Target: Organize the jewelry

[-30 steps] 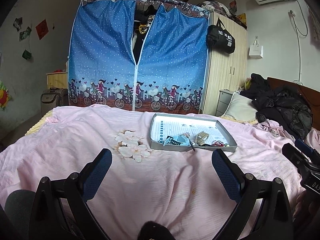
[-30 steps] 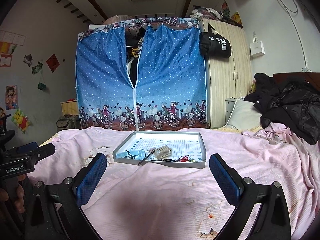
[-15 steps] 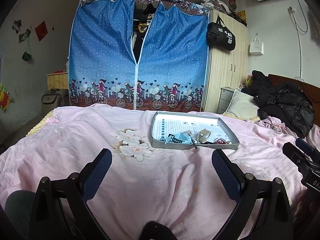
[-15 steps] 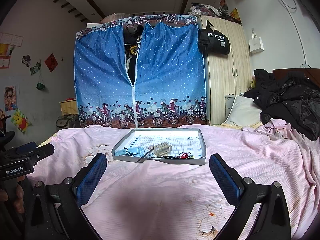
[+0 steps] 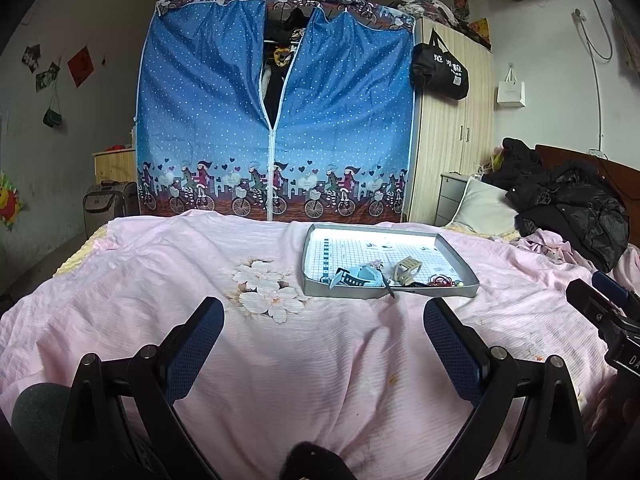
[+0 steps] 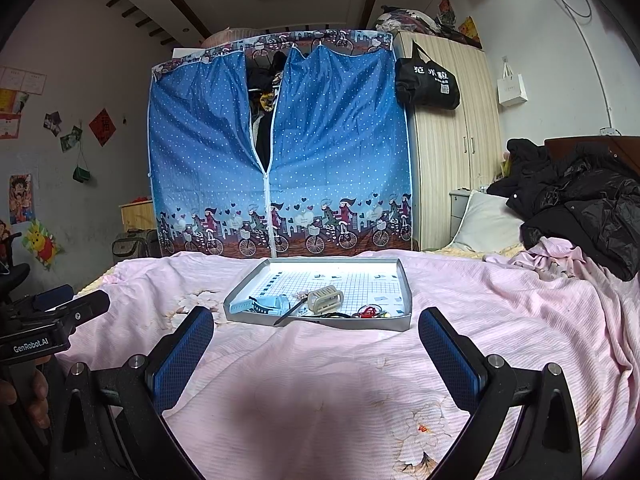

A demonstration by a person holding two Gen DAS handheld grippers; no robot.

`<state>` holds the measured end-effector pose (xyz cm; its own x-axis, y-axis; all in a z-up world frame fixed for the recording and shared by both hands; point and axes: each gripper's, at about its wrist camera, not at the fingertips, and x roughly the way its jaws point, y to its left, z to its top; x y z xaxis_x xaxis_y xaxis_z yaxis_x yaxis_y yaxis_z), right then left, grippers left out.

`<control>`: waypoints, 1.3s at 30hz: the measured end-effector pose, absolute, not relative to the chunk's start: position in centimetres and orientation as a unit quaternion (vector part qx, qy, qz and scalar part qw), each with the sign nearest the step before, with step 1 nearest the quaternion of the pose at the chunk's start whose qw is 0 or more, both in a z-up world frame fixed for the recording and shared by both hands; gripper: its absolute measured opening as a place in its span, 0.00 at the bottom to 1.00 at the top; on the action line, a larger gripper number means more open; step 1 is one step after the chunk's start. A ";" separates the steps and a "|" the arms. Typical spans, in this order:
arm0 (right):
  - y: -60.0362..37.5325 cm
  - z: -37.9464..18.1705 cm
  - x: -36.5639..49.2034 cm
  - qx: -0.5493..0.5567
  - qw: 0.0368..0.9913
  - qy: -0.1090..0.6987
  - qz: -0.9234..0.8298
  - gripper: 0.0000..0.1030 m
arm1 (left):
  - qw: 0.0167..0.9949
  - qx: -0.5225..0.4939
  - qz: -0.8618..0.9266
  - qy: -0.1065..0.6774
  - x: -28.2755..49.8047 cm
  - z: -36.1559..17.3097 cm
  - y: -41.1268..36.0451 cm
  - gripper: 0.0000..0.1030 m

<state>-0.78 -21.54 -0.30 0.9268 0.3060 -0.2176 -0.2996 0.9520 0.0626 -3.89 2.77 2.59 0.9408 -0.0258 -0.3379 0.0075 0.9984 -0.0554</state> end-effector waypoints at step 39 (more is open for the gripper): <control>-21.4 -0.4 -0.9 0.014 0.981 0.114 0.154 1.00 | 0.984 -0.027 -0.009 0.176 -3.8 2.3 3.1 0.95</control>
